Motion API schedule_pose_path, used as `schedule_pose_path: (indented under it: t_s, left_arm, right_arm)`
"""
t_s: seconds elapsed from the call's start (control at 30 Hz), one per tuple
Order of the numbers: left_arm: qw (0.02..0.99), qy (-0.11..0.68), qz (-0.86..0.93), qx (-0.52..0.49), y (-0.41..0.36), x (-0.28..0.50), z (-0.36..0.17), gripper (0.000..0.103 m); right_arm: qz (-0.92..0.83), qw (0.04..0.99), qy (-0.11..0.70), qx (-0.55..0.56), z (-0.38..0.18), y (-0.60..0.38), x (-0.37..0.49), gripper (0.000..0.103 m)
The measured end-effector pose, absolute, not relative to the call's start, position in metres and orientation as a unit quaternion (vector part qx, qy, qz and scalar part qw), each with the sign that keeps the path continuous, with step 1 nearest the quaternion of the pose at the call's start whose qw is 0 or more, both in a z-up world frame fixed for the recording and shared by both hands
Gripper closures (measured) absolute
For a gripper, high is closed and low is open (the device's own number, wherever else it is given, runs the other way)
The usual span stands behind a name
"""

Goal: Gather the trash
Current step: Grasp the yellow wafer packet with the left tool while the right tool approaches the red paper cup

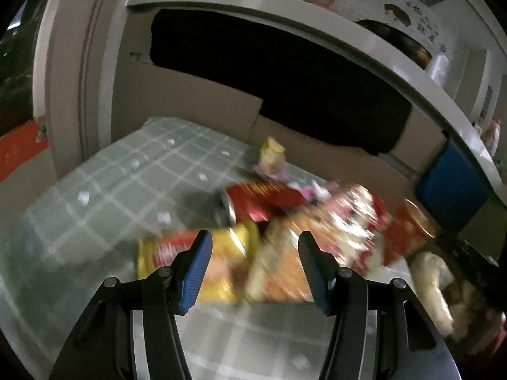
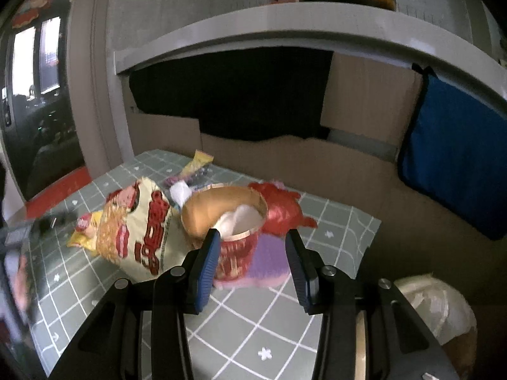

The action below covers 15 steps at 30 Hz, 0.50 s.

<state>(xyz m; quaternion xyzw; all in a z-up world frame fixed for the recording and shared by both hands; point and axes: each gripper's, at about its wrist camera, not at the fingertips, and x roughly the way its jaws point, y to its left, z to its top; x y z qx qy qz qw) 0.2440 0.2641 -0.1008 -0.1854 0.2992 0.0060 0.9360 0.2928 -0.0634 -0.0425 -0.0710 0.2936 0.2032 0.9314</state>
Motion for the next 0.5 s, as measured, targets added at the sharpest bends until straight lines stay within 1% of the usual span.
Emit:
schedule_pose_path:
  t_s: [0.1,0.2,0.3,0.4,0.5]
  left_arm:
    - [0.927,0.334,0.007,-0.171,0.283,0.271,-0.116,0.046]
    - [0.905,0.379,-0.007,-0.192,0.296,0.281,-0.135,0.046]
    - [0.889,0.397,-0.036,-0.227,0.299,0.270,-0.147,0.046]
    - [0.879,0.417,-0.053,-0.225,0.288,0.256,-0.152,0.046]
    - [0.881,0.416,-0.066,-0.217,0.278,0.240,-0.152,0.046]
  right_arm:
    - [0.208,0.927,0.304,-0.069,-0.049,-0.067,0.289,0.062]
    - [0.212,0.923,0.312,-0.073,-0.054,-0.070,0.284,0.062]
    - [0.211,0.921,0.317,-0.078,-0.057,-0.072,0.282,0.062]
    - [0.213,0.918,0.326,-0.070,-0.059,-0.075,0.284,0.062]
    - [0.219,0.916,0.330,-0.061,-0.061,-0.076,0.282,0.062]
